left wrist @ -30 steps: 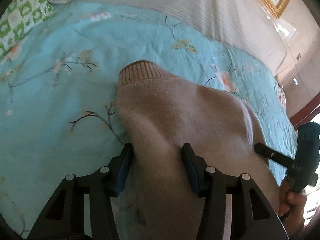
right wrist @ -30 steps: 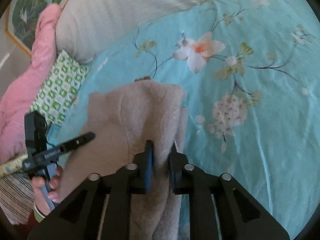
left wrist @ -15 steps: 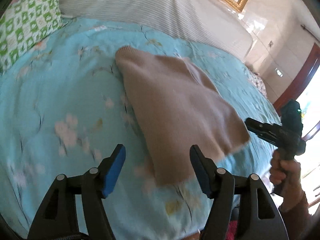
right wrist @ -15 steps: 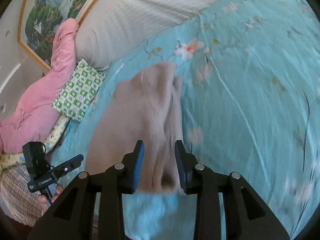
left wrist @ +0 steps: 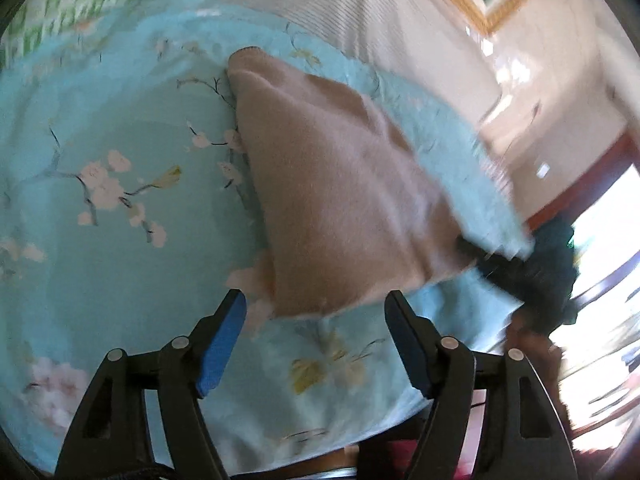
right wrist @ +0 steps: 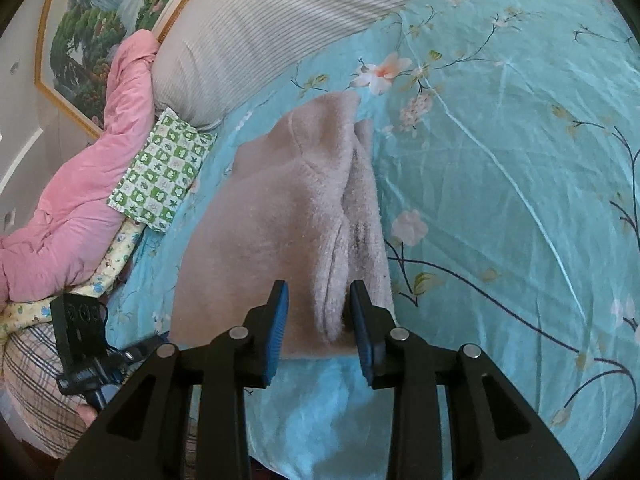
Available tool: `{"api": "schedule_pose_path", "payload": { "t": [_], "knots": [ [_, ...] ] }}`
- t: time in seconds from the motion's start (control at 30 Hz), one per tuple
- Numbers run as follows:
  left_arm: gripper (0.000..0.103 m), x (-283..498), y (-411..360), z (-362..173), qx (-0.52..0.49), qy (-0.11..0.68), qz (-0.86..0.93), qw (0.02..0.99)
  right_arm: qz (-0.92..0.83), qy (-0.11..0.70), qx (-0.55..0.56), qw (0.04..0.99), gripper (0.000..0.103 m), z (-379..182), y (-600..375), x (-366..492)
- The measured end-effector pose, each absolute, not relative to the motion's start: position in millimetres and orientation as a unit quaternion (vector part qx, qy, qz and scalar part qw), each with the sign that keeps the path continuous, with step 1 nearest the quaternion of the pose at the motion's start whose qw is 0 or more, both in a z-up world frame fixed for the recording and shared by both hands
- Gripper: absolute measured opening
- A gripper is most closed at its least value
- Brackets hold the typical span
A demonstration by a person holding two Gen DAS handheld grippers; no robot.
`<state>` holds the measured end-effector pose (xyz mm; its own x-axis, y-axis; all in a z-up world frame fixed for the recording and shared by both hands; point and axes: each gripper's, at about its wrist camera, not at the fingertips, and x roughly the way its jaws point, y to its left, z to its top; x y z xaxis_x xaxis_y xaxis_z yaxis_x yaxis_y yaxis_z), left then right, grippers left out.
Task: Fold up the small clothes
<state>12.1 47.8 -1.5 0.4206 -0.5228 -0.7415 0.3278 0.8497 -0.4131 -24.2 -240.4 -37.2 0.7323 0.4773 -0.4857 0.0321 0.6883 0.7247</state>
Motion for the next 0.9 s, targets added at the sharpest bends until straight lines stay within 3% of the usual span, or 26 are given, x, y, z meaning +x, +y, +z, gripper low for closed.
{"api": "schedule_pose_path", "payload": {
  "t": [0.23,0.27,0.3,0.33,0.37,0.5,0.67,0.83,0.9],
  "knots": [
    [0.069,17.4,30.2,-23.5,-0.040,0.466,-0.185,0.865,0.130,0.346,0.365,0.855,0.033,-41.0,-237.4,-20.4],
    [0.061,19.5,30.4,-24.1,-0.042,0.462,-0.179,0.868,0.130,0.345,0.362,0.856,0.033,-40.3,-236.3,-19.7],
    [0.046,21.0,31.7,-23.3,-0.049,0.458,-0.175,0.870,0.131,0.345,0.358,0.858,0.025,-39.3,-235.3,-19.6],
    [0.036,21.9,32.3,-22.9,-0.054,0.457,-0.177,0.870,0.129,0.347,0.352,0.860,0.007,-37.7,-233.8,-19.4],
    [0.018,21.2,33.7,-21.5,-0.059,0.454,-0.175,0.872,0.123,0.348,0.339,0.865,0.007,-32.3,-233.6,-20.9],
    [0.012,14.8,38.2,-27.0,-0.071,0.452,-0.165,0.874,0.119,0.328,0.316,0.882,0.006,-16.1,-237.8,-33.3],
    [0.012,15.5,41.5,-37.1,-0.080,0.464,-0.172,0.865,0.100,0.383,0.321,0.860,0.006,-62.5,-234.8,-23.9],
    [0.019,10.3,49.9,-31.4,-0.073,0.485,-0.196,0.849,0.097,0.388,0.318,0.860,0.007,-54.6,-234.6,-28.3],
    [0.023,5.0,56.2,-22.8,-0.068,0.486,-0.204,0.847,0.094,0.391,0.324,0.856,0.012,-49.9,-239.7,-31.8]
  ]
}}
